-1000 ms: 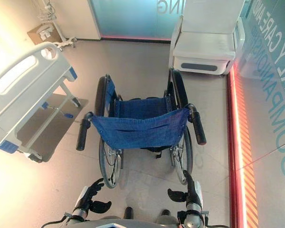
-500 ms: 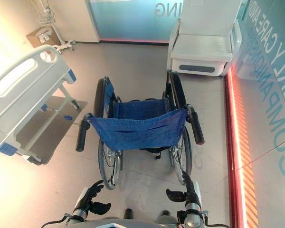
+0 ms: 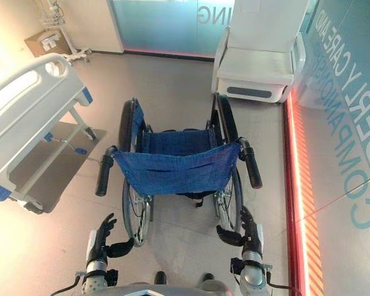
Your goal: Push the wheelchair next to the bed
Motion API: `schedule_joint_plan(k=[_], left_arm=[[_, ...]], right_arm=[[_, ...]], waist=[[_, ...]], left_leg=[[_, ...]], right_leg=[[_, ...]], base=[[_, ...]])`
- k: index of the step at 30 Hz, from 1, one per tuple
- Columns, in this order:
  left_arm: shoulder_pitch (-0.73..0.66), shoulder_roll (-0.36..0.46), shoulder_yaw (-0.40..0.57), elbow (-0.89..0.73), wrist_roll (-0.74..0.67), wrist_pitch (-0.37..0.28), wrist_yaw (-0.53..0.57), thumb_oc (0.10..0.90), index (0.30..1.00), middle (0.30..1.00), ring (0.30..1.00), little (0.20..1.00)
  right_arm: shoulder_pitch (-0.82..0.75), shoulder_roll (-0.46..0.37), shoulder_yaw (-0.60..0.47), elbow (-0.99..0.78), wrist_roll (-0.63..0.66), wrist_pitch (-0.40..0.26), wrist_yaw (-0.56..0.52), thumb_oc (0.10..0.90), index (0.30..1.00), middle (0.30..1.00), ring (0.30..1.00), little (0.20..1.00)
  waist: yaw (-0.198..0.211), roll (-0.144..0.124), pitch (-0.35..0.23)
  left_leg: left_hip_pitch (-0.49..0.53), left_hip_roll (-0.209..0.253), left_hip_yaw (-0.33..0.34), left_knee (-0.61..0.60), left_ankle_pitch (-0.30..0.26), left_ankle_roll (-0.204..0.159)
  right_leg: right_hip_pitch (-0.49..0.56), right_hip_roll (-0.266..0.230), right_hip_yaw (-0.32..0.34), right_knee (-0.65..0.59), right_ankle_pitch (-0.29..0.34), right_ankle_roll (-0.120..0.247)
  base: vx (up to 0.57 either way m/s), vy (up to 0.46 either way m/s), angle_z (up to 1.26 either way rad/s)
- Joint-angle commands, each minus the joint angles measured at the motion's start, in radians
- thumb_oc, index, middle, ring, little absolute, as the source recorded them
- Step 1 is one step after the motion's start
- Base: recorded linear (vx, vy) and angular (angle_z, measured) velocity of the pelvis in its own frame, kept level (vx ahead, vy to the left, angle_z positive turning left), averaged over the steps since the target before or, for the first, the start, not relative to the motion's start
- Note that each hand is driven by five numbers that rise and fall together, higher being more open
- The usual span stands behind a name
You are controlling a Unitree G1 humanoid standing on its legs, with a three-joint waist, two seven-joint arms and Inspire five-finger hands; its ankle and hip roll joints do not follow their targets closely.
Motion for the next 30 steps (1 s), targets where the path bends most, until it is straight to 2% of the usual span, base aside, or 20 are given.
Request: schedule_joint_plan(k=[1, 5, 12, 17, 18, 20, 23, 26, 30], left_arm=[[-0.048, 0.012, 0.080, -0.068, -0.047, -0.119, 0.075, 0.800, 0.900, 0.900, 0.900, 0.900], [-0.022, 0.028, 0.141, -0.134, -0.050, -0.132, 0.131, 0.800, 0.900, 0.900, 0.900, 0.900], [-0.006, 0.043, 0.258, -0.288, -0.064, -0.174, 0.264, 0.800, 0.900, 0.900, 0.900, 0.900], [-0.014, 0.050, 0.283, -0.387, -0.025, -0.204, 0.332, 0.800, 0.900, 0.900, 0.900, 0.900], [-0.020, 0.059, 0.291, -0.447, -0.011, -0.214, 0.359, 0.800, 0.900, 0.900, 0.900, 0.900], [-0.031, 0.068, 0.297, -0.495, -0.005, -0.240, 0.353, 0.800, 0.900, 0.900, 0.900, 0.900], [-0.043, 0.078, 0.294, -0.539, 0.001, -0.242, 0.327, 0.800, 0.900, 0.900, 0.900, 0.900], [-0.063, 0.104, 0.289, -0.603, -0.003, -0.226, 0.270, 0.800, 0.900, 0.900, 0.900, 0.900], [-0.108, 0.142, 0.281, -0.664, -0.033, -0.181, 0.196, 0.800, 0.900, 0.900, 0.900, 0.900]], right_arm=[[-0.049, -0.060, -0.056, -0.115, 0.020, -0.097, -0.056, 0.800, 0.900, 0.900, 0.900, 0.900], [-0.018, -0.078, -0.124, -0.210, 0.042, -0.112, -0.046, 0.800, 0.900, 0.900, 0.900, 0.900], [0.015, -0.089, -0.226, -0.391, 0.025, -0.191, -0.060, 0.800, 0.900, 0.900, 0.900, 0.900], [0.008, -0.083, -0.242, -0.464, 0.008, -0.241, -0.090, 0.800, 0.900, 0.900, 0.900, 0.900], [-0.002, -0.084, -0.253, -0.502, 0.007, -0.264, -0.106, 0.800, 0.900, 0.900, 0.900, 0.900], [-0.013, -0.082, -0.268, -0.536, 0.021, -0.294, -0.105, 0.800, 0.900, 0.900, 0.900, 0.900], [-0.023, -0.088, -0.280, -0.566, 0.016, -0.307, -0.105, 0.800, 0.900, 0.900, 0.900, 0.900], [-0.048, -0.096, -0.293, -0.609, -0.011, -0.322, -0.112, 0.800, 0.900, 0.900, 0.900, 0.900], [-0.091, -0.133, -0.304, -0.647, -0.056, -0.292, -0.133, 0.800, 0.900, 0.900, 0.900, 0.900]], waist=[[0.009, -0.019, 0.017], [0.001, -0.026, 0.015], [-0.011, -0.031, 0.018], [-0.012, -0.033, 0.018], [-0.012, -0.033, 0.018], [-0.013, -0.032, 0.017], [-0.015, -0.030, 0.017], [-0.016, -0.024, 0.015], [-0.015, -0.018, 0.012]], left_leg=[[0.040, -0.030, 0.064, 0.011, -0.087, 0.019], [0.041, -0.028, 0.070, 0.011, -0.090, 0.019], [0.038, -0.027, 0.072, 0.011, -0.092, 0.021], [0.034, -0.026, 0.068, 0.011, -0.090, 0.020], [0.031, -0.025, 0.066, 0.011, -0.088, 0.019], [0.027, -0.024, 0.065, 0.011, -0.086, 0.017], [0.026, -0.024, 0.063, 0.011, -0.086, 0.017], [0.025, -0.025, 0.062, 0.011, -0.085, 0.015], [0.021, -0.025, 0.061, 0.011, -0.081, 0.012]], right_leg=[[-0.024, 0.007, 0.033, 0.079, -0.042, -0.025], [-0.026, 0.008, 0.039, 0.078, -0.041, -0.023], [-0.036, 0.010, 0.051, 0.080, -0.042, -0.025], [-0.038, 0.011, 0.055, 0.077, -0.042, -0.025], [-0.040, 0.012, 0.056, 0.077, -0.043, -0.025], [-0.043, 0.012, 0.058, 0.077, -0.043, -0.024], [-0.044, 0.012, 0.059, 0.078, -0.043, -0.024], [-0.044, 0.013, 0.064, 0.076, -0.044, -0.023], [-0.045, 0.014, 0.068, 0.071, -0.042, -0.022]], base=[[0.00, 0.000, 0.00], [0.00, 0.000, 0.00], [-0.01, -0.002, -0.01], [0.00, -0.001, -0.01], [-0.04, 0.002, 0.00], [-0.02, 0.002, 0.00], [0.00, 0.000, 0.00], [0.00, 0.000, 0.00], [0.00, 0.000, 0.00]])
